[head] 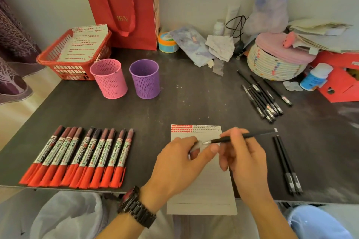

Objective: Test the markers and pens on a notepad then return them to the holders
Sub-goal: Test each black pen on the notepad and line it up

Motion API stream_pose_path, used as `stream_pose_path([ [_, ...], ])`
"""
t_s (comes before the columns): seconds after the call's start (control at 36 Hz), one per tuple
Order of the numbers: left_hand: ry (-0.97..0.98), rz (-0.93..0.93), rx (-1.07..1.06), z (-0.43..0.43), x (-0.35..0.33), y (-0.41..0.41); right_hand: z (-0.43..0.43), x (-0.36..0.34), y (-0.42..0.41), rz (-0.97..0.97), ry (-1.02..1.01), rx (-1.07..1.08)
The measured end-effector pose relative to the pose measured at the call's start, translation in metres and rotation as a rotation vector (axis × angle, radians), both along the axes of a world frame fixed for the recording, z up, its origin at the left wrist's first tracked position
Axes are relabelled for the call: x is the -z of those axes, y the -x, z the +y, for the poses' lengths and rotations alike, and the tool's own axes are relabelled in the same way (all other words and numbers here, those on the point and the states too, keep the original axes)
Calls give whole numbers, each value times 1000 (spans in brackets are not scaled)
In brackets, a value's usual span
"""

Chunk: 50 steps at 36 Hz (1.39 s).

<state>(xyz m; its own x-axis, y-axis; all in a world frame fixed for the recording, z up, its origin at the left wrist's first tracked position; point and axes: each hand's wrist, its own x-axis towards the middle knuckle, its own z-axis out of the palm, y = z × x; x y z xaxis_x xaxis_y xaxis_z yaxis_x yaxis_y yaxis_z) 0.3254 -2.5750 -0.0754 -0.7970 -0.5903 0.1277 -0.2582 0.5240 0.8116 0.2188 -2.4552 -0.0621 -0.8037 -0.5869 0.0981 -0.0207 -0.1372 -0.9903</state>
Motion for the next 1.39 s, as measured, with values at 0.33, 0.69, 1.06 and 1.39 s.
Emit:
stream_pose_path([
  [0.33, 352, -161, -66, -54, 44, 21, -62, 9, 52, 22, -220, -29],
  [0.69, 327, -141, -101, -57, 46, 26, -76, 42, 55, 222, -346, 231],
  [1.06, 292, -148, -141, -56, 48, 24, -79, 43, 56, 247, -415, 203],
  [1.39, 268, -193, -124, -56, 46, 24, -79, 41, 55, 268, -424, 185],
])
